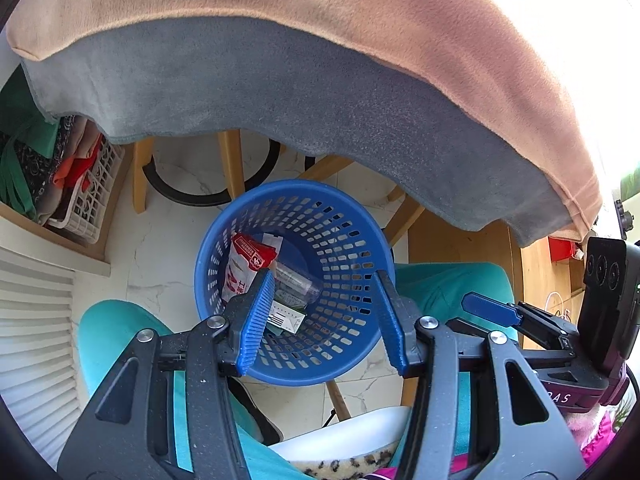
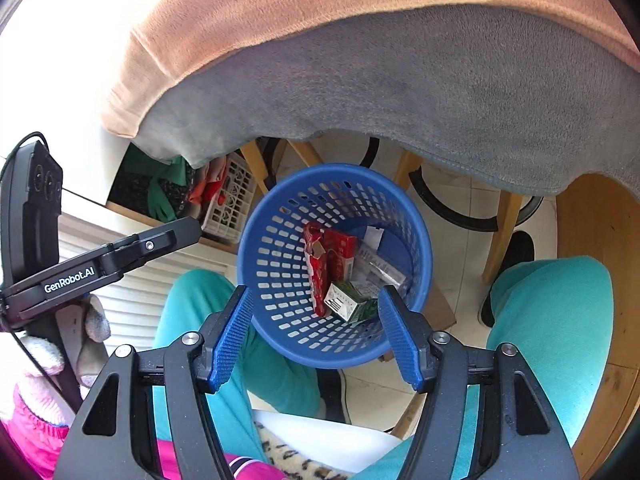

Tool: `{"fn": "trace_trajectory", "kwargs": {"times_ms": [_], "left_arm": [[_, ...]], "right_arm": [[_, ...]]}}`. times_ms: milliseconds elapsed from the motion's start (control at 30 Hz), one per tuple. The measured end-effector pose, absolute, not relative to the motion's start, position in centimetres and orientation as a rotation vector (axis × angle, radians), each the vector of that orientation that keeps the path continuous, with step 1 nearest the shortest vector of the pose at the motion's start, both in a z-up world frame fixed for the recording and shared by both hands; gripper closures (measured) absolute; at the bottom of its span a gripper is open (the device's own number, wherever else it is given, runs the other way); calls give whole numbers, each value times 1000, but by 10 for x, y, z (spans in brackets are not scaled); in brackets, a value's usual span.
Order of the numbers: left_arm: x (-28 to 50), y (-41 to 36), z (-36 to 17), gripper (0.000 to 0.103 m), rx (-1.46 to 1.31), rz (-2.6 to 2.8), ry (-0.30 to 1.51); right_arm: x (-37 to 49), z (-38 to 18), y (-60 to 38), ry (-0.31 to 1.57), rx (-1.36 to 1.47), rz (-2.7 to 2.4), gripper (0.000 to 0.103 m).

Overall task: Collect trash
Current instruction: 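Open both tools to drop the wrapper and carton into the basket, then move both tools up toward the clear jar and blue mask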

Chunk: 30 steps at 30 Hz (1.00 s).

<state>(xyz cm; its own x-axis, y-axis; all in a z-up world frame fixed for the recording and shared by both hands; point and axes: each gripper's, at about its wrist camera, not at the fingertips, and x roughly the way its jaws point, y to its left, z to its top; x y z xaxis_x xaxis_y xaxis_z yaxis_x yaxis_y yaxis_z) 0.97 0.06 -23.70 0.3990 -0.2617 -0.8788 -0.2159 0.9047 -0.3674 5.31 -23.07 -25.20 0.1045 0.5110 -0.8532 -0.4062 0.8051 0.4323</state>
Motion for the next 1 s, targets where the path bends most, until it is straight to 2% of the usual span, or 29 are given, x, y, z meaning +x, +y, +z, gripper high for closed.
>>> {"fn": "trace_trajectory", "kwargs": {"times_ms": [400,833,933,1000], "left_arm": [[13,4,-204,52,-450,-35,1092],[26,17,-139,52,-413,-55,951],[36,22,-123,38,-397,-60,913],[44,29,-111,37,-391,-60,883]], "right_arm": [[61,-220,-236,1227,107,692,38],[75,-148,-243,1051,117,756,38],[82,-129,-242,998,107,769,38],[89,-118,-241,965,102,772,38]]}}
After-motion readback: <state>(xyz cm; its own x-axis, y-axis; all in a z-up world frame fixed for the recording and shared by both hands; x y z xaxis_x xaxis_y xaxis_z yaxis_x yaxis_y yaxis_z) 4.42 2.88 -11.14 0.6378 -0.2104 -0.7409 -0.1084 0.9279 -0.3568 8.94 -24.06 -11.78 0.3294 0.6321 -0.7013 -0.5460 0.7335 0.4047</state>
